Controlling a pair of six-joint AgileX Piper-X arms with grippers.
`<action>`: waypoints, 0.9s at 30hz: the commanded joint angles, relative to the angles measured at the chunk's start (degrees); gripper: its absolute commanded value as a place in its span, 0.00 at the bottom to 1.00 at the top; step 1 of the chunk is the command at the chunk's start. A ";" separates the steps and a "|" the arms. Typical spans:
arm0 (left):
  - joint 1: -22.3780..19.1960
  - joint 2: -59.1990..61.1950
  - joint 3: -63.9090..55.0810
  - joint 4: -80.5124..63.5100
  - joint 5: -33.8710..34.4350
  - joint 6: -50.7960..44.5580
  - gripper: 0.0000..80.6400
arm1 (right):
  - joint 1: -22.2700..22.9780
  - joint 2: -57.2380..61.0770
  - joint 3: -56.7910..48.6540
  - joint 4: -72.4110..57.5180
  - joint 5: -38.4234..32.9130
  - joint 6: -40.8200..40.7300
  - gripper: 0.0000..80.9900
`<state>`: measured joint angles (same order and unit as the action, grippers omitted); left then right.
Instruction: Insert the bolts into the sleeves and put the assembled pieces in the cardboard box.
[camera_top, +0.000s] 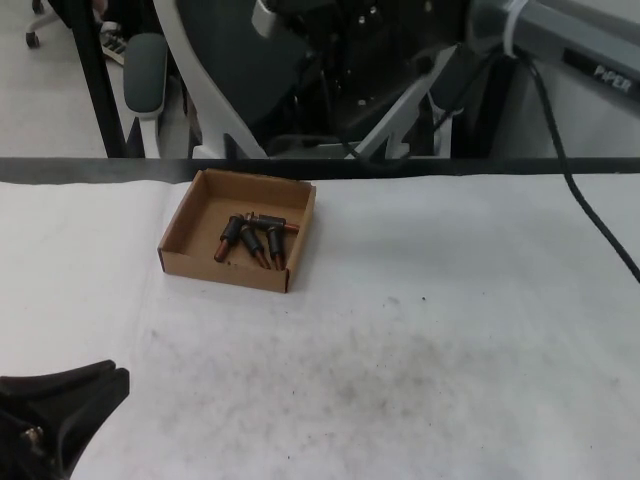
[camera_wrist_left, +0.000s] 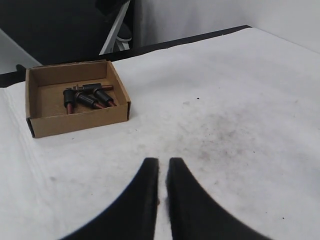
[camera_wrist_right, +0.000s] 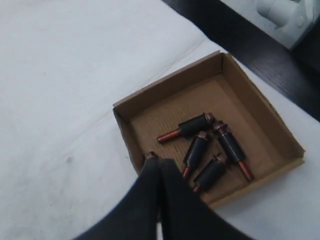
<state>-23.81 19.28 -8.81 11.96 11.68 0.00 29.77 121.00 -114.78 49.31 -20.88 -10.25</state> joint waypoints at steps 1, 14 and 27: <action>-0.18 -0.53 -0.12 -0.70 -0.03 -3.35 0.10 | -0.12 -3.90 2.32 0.50 -0.91 -0.91 0.00; -0.18 -0.53 -0.12 -1.31 -3.27 -5.20 0.10 | -0.12 -22.03 32.00 -6.72 -0.91 -1.24 0.00; -0.18 -0.53 -0.12 -4.97 -6.51 -3.42 0.10 | -3.03 -49.68 65.67 -23.53 3.54 4.24 0.00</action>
<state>-23.81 19.28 -8.81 8.38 6.95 -4.27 28.47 77.62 -57.20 31.55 -18.41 -10.20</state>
